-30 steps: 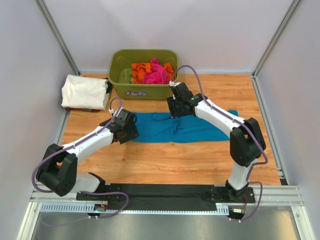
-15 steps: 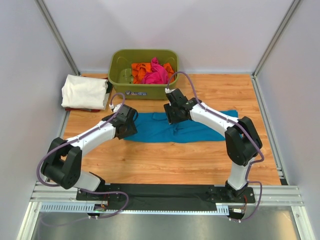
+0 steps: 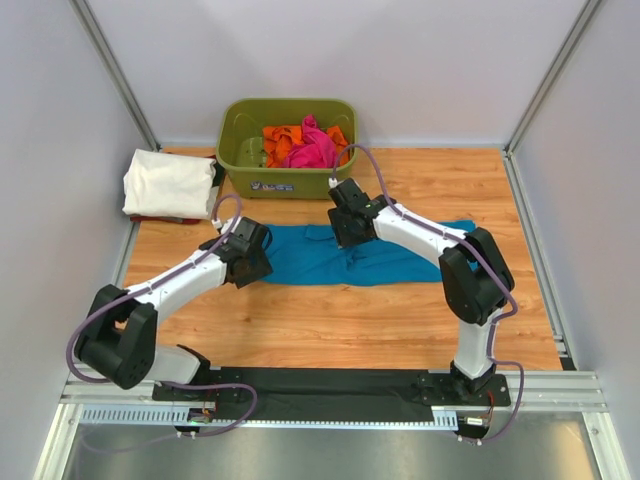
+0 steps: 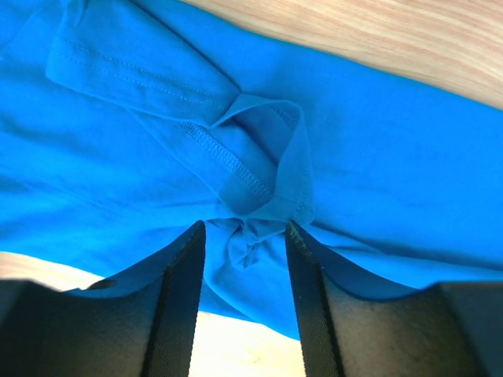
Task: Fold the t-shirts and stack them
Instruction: Fold the tshirt
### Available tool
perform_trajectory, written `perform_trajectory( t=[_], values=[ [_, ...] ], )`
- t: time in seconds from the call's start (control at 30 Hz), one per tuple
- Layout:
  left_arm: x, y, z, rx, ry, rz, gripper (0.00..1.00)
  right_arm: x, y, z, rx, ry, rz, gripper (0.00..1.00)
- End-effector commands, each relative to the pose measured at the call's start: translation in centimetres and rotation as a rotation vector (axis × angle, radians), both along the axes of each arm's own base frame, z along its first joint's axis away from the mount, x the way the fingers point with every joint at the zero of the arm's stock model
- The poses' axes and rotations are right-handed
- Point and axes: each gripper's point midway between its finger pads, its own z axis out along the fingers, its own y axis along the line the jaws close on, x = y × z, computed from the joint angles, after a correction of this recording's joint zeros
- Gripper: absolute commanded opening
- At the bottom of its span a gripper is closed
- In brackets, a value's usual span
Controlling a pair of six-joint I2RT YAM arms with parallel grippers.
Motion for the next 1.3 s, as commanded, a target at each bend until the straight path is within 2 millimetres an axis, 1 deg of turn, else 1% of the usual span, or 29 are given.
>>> perform_trajectory(
  t=[0.0, 0.07, 0.17, 0.2, 0.27, 0.3, 0.37, 0.4, 0.47, 0.57, 0.73, 0.8, 0.9, 0.93, 0.97, 1.0, 1.03, 1.07, 1.13, 1.17, 1.2, 1.23, 1.27],
  values=[
    [0.3, 0.2, -1.2, -0.013, 0.009, 0.075, 0.55, 2.0, 0.9, 1.3, 0.026, -0.066, -0.012, 0.45],
    [0.3, 0.6, -1.6, 0.002, 0.005, 0.102, 0.54, 2.3, 0.9, 1.4, 0.02, -0.078, -0.013, 0.44],
    [0.4, 1.2, -1.7, 0.011, -0.018, 0.14, 0.49, 2.5, 0.8, 1.7, 0.011, -0.09, -0.012, 0.41],
    [0.2, 1.4, -1.9, 0.017, -0.018, 0.15, 0.43, 2.6, 0.7, 1.7, 0.008, -0.092, -0.014, 0.41],
    [-0.2, 2.1, -2.0, 0.028, -0.017, 0.193, 0.36, 2.6, 0.5, 1.8, -0.001, -0.093, -0.016, 0.41],
    [-0.5, 2.7, -2.2, 0.048, -0.015, 0.212, 0.26, 2.7, 0.4, 1.8, -0.002, -0.095, -0.017, 0.41],
    [-0.9, 3.1, -2.4, 0.052, -0.017, 0.242, 0.17, 2.7, 0.4, 1.8, -0.007, -0.096, -0.014, 0.4],
    [-1.0, 3.5, -2.4, 0.063, -0.018, 0.254, 0.08, 2.7, 0.3, 1.8, -0.009, -0.097, -0.018, 0.4],
    [-1.2, 3.7, -2.4, 0.066, -0.022, 0.271, 0.0, 2.8, 0.3, 1.8, -0.008, -0.098, -0.016, 0.39],
    [-1.6, 4.1, -2.6, 0.072, -0.021, 0.289, 0.0, 2.6, 0.6, 1.8, 0.004, -0.09, -0.009, 0.37],
    [-2.6, 5.0, -2.6, 0.083, -0.019, 0.339, 0.0, 2.6, 0.8, 1.3, 0.011, -0.084, 0.003, 0.36],
    [-2.7, 5.2, -2.5, 0.079, -0.032, 0.34, 0.0, 2.4, 1.4, 1.1, 0.032, -0.07, 0.031, 0.36],
    [-3.0, 5.4, -2.7, 0.088, -0.025, 0.343, 0.0, 1.8, 2.4, 1.5, 0.087, -0.061, 0.072, 0.38],
    [-3.0, 5.4, -2.9, 0.09, -0.018, 0.348, 0.0, 2.1, 2.9, 2.0, 0.116, -0.082, 0.086, 0.38],
    [-3.2, 5.5, -3.1, 0.091, -0.012, 0.351, 0.0, 1.3, 3.2, 1.5, 0.142, -0.062, 0.117, 0.4],
    [-3.2, 5.3, -3.2, 0.085, -0.006, 0.352, 0.0, 1.3, 3.5, 2.1, 0.157, -0.083, 0.136, 0.41],
    [-3.3, 5.3, -3.5, 0.083, 0.001, 0.354, 0.0, 1.3, 4.4, 2.6, 0.2, -0.107, 0.178, 0.42],
    [-3.3, 5.2, -3.6, 0.078, 0.002, 0.354, 0.0, 0.9, 4.5, 2.2, 0.206, -0.103, 0.202, 0.45],
    [-3.4, 5.1, -3.8, 0.072, 0.01, 0.357, 0.0, 1.4, 4.7, 1.9, 0.195, -0.125, 0.222, 0.46],
    [-3.5, 5.1, -3.9, 0.073, 0.014, 0.358, 0.0, 1.7, 4.4, 0.8, 0.162, -0.112, 0.215, 0.46],
    [-3.5, 5.1, -4.0, 0.072, 0.016, 0.36, 0.0, 2.0, 4.3, 0.7, 0.143, -0.109, 0.211, 0.45],
    [-3.5, 5.1, -3.9, 0.068, 0.013, 0.36, 0.0, 2.1, 4.3, 0.2, 0.128, -0.1, 0.216, 0.44],
    [-3.7, 5.2, -4.0, 0.073, 0.018, 0.361, 0.0, 2.7, 3.4, -0.9, 0.073, -0.103, 0.181, 0.42]
  ],
)
